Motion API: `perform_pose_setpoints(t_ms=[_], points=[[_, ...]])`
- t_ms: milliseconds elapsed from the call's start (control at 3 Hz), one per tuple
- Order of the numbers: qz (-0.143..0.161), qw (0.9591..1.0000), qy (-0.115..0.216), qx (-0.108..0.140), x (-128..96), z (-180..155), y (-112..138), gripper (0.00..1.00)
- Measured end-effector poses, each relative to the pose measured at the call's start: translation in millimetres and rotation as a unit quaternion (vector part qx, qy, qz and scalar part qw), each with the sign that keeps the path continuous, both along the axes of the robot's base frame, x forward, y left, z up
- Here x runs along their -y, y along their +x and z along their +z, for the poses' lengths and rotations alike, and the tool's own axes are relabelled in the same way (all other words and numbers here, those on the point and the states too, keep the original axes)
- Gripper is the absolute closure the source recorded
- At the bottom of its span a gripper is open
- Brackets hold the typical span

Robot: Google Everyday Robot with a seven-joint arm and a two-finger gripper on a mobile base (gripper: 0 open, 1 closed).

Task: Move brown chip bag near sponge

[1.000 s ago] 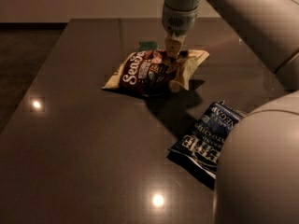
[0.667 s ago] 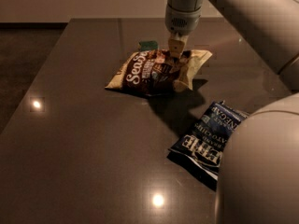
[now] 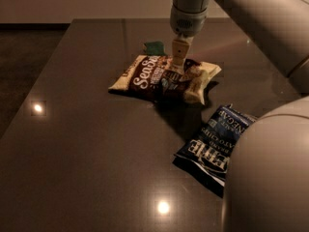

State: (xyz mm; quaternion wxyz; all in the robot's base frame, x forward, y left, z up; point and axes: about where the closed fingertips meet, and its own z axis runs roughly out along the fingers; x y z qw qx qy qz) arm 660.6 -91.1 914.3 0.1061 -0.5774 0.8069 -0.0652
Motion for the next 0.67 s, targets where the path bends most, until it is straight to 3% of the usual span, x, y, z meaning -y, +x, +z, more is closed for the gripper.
perform_pose_setpoints(t_ms=[333,667], points=[[0.001,1.0000,0.002,0.004,-1.7,-1.3,3.1,0.00],[0.001,1.0000,0.002,0.004,-1.7,-1.3,3.1,0.00]])
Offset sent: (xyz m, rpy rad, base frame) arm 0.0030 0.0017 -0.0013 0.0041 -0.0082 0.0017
